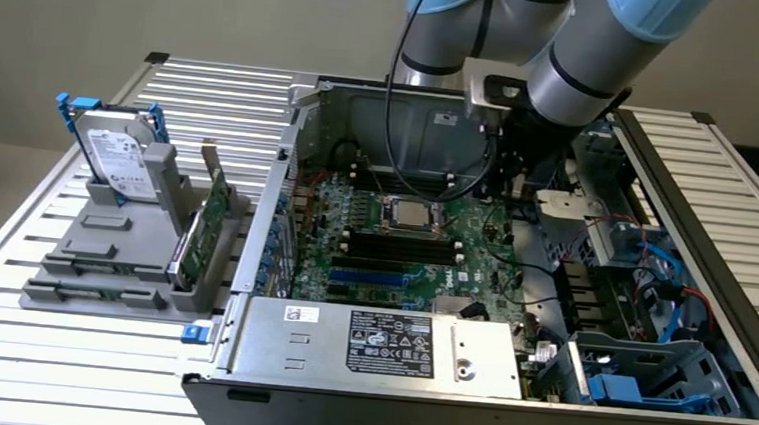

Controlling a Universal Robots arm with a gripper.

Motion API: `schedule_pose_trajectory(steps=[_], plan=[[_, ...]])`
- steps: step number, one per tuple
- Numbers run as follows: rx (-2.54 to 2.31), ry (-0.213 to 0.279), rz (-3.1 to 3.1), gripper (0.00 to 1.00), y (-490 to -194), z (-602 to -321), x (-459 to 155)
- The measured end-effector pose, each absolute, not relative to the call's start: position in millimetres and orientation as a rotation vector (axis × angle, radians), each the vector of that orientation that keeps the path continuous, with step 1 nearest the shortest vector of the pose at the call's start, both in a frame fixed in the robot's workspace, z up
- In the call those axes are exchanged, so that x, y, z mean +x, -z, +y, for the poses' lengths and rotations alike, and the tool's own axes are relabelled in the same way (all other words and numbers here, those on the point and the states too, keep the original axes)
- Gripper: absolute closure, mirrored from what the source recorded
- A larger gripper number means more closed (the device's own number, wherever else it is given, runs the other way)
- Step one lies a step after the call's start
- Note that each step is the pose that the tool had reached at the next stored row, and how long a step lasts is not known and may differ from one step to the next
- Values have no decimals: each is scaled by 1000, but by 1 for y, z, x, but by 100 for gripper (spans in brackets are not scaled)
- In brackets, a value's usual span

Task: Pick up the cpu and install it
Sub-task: 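Close the cpu cover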

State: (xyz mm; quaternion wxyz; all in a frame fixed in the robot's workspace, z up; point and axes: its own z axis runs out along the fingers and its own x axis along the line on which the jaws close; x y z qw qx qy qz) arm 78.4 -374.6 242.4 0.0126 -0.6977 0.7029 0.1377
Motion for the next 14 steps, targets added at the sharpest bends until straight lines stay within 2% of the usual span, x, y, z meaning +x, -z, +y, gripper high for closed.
schedule_pose_trajectory(steps=[5,14], plan=[[-2193,-547,2228,89,-242,-374,78],[-2225,-731,2269,89,-242,-374,76]])
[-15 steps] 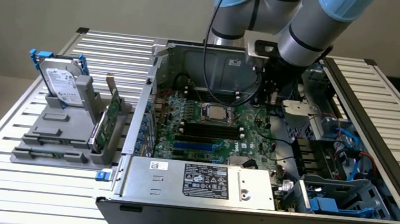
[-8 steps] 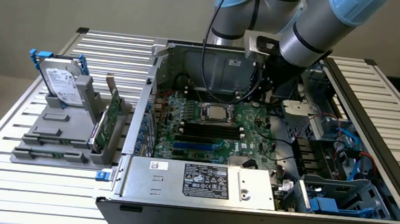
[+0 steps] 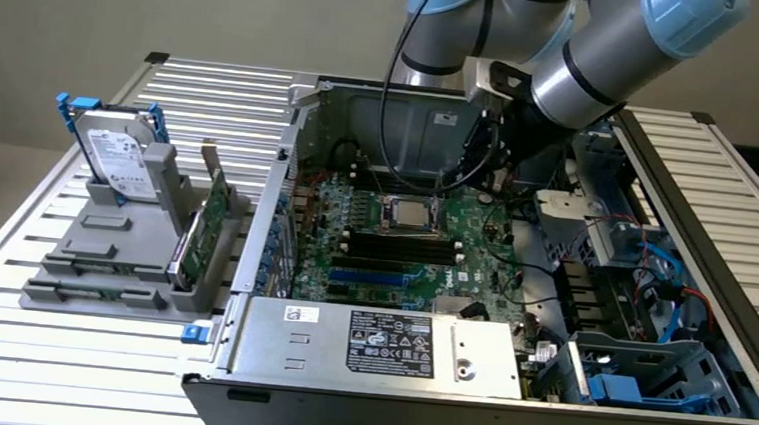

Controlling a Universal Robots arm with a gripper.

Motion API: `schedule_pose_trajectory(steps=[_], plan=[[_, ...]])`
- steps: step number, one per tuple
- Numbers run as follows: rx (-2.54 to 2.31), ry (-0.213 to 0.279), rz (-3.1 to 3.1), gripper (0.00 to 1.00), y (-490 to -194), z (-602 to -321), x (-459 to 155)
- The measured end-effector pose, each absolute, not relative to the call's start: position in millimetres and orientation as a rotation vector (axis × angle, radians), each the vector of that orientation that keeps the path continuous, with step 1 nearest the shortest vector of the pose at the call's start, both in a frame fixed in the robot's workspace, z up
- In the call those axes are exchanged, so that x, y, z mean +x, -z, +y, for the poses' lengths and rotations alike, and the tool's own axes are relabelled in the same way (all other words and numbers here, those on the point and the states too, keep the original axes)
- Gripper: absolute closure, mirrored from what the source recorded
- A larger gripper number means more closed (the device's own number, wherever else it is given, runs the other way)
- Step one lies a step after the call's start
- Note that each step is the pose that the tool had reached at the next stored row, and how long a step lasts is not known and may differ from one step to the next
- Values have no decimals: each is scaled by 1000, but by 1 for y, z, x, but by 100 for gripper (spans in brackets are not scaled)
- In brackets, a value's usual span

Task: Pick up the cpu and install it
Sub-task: 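Close the cpu cover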

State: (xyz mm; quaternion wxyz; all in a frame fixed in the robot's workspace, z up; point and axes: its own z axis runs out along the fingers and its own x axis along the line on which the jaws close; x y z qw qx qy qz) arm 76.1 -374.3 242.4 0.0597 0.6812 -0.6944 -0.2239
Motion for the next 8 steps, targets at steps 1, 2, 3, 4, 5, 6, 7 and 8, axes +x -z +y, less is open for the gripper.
schedule_pose_trajectory(steps=[1,2,3,4,5,6,7,8], plan=[[2052,693,-2093,89,-242,-374,76],[2041,708,-2083,89,-242,-374,76],[2030,722,-2073,89,-242,-374,75],[2017,737,-2062,89,-242,-374,75],[2006,751,-2052,89,-242,-374,75],[1996,762,-2042,89,-242,-374,74],[1993,768,-2035,89,-242,-374,74],[1994,769,-2031,89,-242,-374,72]])
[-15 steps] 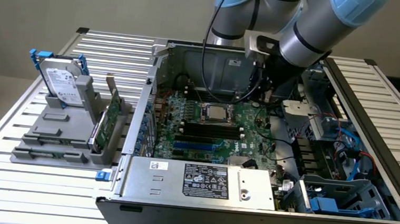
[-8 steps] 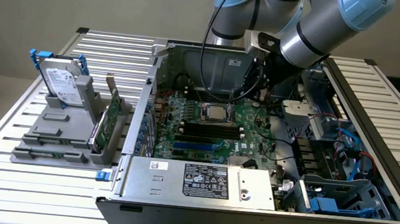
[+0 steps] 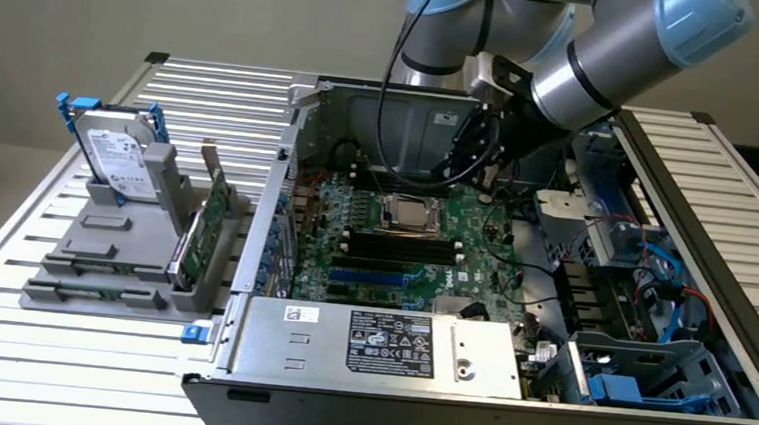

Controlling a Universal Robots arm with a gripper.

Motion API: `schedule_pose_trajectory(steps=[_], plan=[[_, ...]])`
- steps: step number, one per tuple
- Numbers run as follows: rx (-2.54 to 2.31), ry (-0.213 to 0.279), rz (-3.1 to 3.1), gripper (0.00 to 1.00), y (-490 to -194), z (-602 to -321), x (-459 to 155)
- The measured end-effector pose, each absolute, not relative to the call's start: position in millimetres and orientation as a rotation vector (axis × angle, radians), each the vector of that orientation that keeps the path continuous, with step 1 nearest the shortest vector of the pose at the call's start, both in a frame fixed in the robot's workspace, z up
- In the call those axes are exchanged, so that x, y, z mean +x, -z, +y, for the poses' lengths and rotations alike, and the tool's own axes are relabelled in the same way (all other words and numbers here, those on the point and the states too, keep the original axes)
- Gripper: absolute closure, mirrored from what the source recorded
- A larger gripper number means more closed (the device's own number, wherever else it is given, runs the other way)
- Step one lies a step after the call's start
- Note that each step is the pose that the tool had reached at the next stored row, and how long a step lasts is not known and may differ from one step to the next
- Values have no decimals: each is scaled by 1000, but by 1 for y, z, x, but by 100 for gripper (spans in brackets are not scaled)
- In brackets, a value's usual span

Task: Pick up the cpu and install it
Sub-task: 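Close the cpu cover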

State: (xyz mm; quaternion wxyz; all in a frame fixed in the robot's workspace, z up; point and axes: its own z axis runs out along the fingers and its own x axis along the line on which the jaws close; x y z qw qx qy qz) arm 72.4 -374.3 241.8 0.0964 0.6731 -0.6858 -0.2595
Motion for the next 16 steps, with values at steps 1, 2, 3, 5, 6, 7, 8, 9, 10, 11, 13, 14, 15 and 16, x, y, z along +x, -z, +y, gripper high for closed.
schedule_pose_trajectory(steps=[1,2,3,5,6,7,8,9,10,11,13,14,15,16], plan=[[1992,770,-2030,89,-241,-374,70],[1991,773,-2028,89,-240,-374,65],[1990,774,-2028,89,-237,-374,51],[1987,777,-2025,89,-233,-373,31],[1985,779,-2025,89,-232,-373,26],[1984,780,-2024,89,-231,-373,22],[1983,780,-2023,89,-231,-373,19],[1982,778,-2023,89,-229,-373,15],[1981,775,-2023,89,-228,-373,14],[1978,769,-2023,89,-226,-373,13],[1975,761,-2022,89,-224,-373,13],[1973,757,-2021,89,-223,-373,13],[1971,752,-2021,89,-223,-373,13],[1969,747,-2021,89,-222,-373,13]])
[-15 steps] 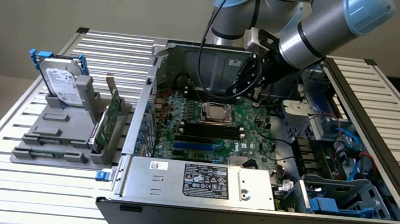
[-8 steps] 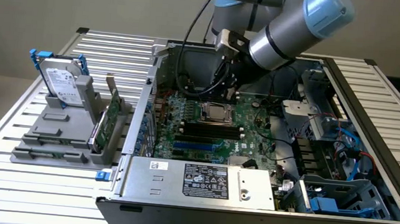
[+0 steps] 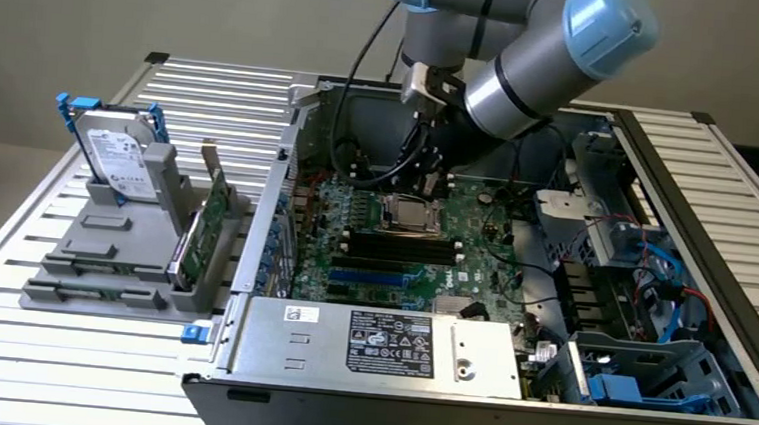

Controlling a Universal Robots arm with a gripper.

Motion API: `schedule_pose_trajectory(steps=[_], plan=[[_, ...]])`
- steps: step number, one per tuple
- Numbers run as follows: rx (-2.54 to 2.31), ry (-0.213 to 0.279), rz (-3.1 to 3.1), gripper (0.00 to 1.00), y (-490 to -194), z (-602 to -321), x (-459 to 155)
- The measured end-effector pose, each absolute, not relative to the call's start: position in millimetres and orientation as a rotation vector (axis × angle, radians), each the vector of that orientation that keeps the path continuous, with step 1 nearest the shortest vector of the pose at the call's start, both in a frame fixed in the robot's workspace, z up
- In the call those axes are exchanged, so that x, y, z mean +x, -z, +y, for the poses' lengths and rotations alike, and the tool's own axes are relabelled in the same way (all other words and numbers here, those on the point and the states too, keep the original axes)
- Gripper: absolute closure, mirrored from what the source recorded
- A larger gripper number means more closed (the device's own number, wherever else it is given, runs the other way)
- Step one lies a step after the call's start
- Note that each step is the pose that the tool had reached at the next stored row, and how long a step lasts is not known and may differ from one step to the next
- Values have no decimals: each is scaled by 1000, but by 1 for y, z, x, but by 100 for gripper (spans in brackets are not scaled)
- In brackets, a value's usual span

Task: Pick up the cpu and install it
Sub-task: 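Close the cpu cover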

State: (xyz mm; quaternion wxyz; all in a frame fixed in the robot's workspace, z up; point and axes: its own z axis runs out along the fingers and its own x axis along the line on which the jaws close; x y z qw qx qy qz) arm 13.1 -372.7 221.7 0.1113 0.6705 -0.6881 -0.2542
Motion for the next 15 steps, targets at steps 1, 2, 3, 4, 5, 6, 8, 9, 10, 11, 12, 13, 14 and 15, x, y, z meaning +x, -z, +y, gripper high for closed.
schedule_pose_trajectory(steps=[1,2,3,4,5,6,8,9,10,11,12,13,14,15], plan=[[1967,741,-2020,89,-221,-373,13],[1965,736,-2019,89,-220,-373,13],[1963,731,-2019,89,-219,-373,13],[1961,726,-2018,89,-218,-373,13],[1959,720,-2018,89,-217,-373,13],[1957,714,-2017,89,-216,-373,13],[1956,701,-2016,89,-214,-373,13],[1957,695,-2015,89,-213,-373,13],[1958,689,-2014,89,-212,-372,13],[1959,684,-2014,89,-211,-372,13],[1962,680,-2013,89,-210,-372,13],[1965,676,-2013,89,-208,-371,13],[1968,672,-2012,89,-207,-370,13],[1971,668,-2012,89,-205,-369,13]])
